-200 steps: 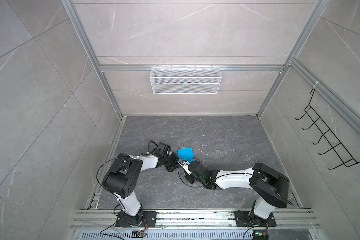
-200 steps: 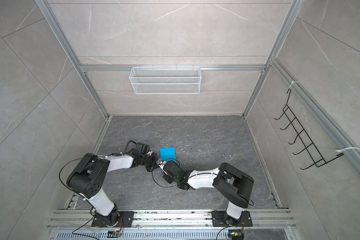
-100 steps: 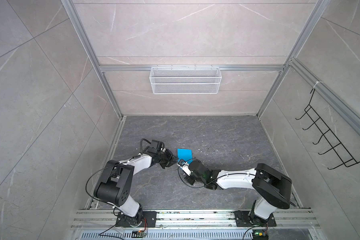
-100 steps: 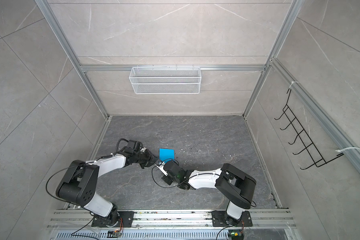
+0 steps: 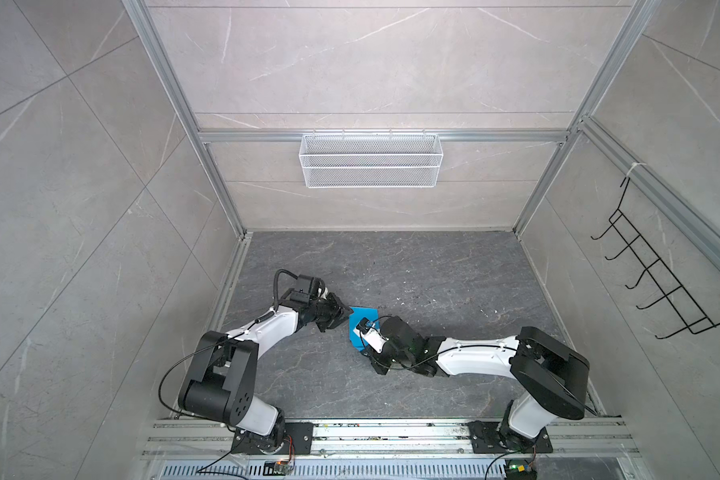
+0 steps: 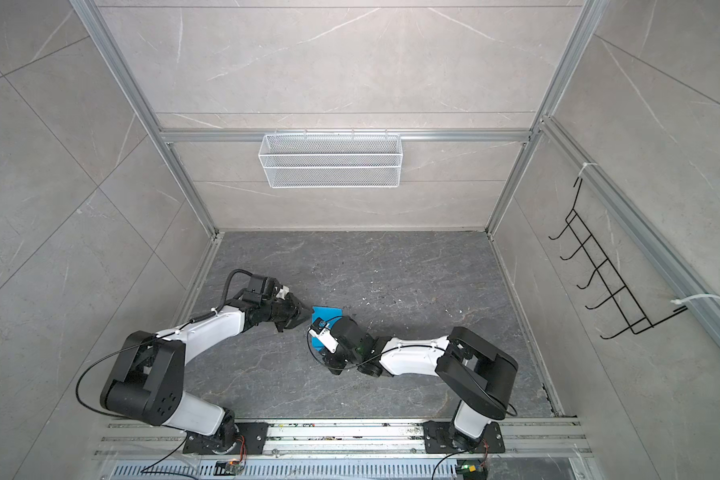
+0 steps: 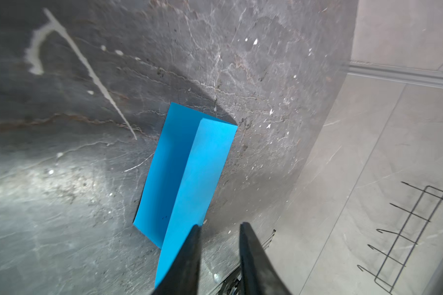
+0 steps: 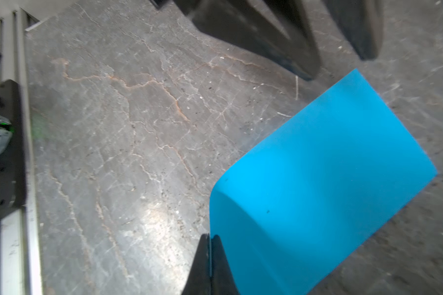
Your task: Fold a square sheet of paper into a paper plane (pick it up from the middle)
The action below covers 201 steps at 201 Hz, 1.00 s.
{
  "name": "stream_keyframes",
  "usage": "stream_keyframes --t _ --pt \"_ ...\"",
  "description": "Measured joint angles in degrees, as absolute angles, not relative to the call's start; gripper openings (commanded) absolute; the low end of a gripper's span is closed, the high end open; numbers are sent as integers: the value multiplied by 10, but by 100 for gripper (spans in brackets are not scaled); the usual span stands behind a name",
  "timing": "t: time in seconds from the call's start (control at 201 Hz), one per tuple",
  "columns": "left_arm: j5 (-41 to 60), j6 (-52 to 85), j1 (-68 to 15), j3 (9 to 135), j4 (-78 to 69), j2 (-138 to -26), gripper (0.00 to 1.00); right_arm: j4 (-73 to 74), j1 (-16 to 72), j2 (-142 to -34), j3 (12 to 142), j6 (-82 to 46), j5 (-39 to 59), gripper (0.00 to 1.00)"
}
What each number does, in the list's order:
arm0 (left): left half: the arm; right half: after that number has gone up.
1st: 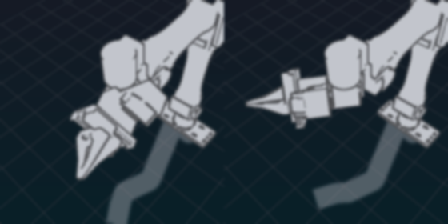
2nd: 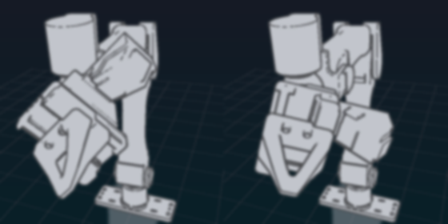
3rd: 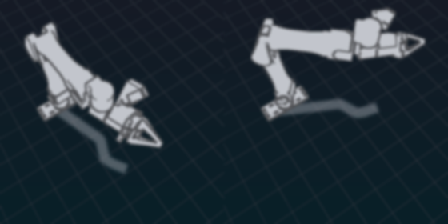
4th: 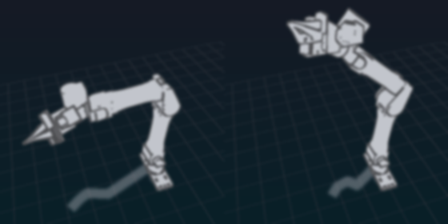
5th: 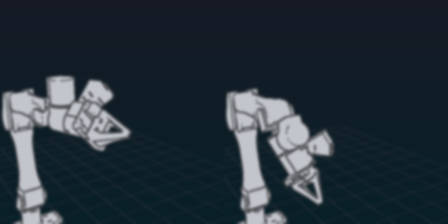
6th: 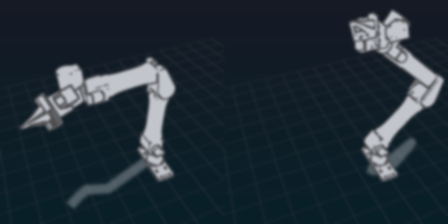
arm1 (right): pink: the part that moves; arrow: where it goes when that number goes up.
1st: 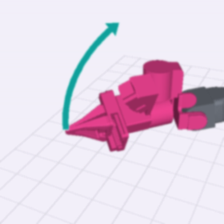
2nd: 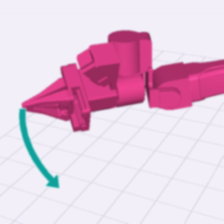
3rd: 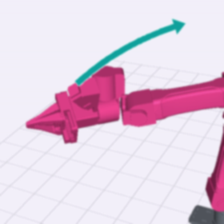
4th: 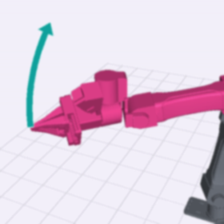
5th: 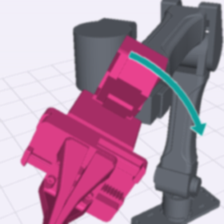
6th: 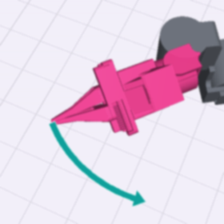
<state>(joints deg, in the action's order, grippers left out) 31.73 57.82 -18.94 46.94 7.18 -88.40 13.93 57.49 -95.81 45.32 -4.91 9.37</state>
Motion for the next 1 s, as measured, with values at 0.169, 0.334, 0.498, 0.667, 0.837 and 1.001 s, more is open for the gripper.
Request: stream_keyframes --t 0.169,0.334,0.498,0.667,0.837,1.001 --pt "318 570 -205 489 73 -942 17 144 573 -967 453 -59 124 1" --pt "317 557 -215 510 74 -986 14 145 572 -978 453 -65 138 1" --pt "314 541 -220 524 88 -1017 12 149 563 -981 453 -76 152 1" --pt "303 521 -224 538 115 -1035 8 154 545 -986 453 -91 169 1" --pt "301 504 -227 553 133 -1044 7 150 527 -1005 456 -106 179 1" --pt "298 487 -230 566 150 -1049 5 147 512 -1021 470 -119 182 1"
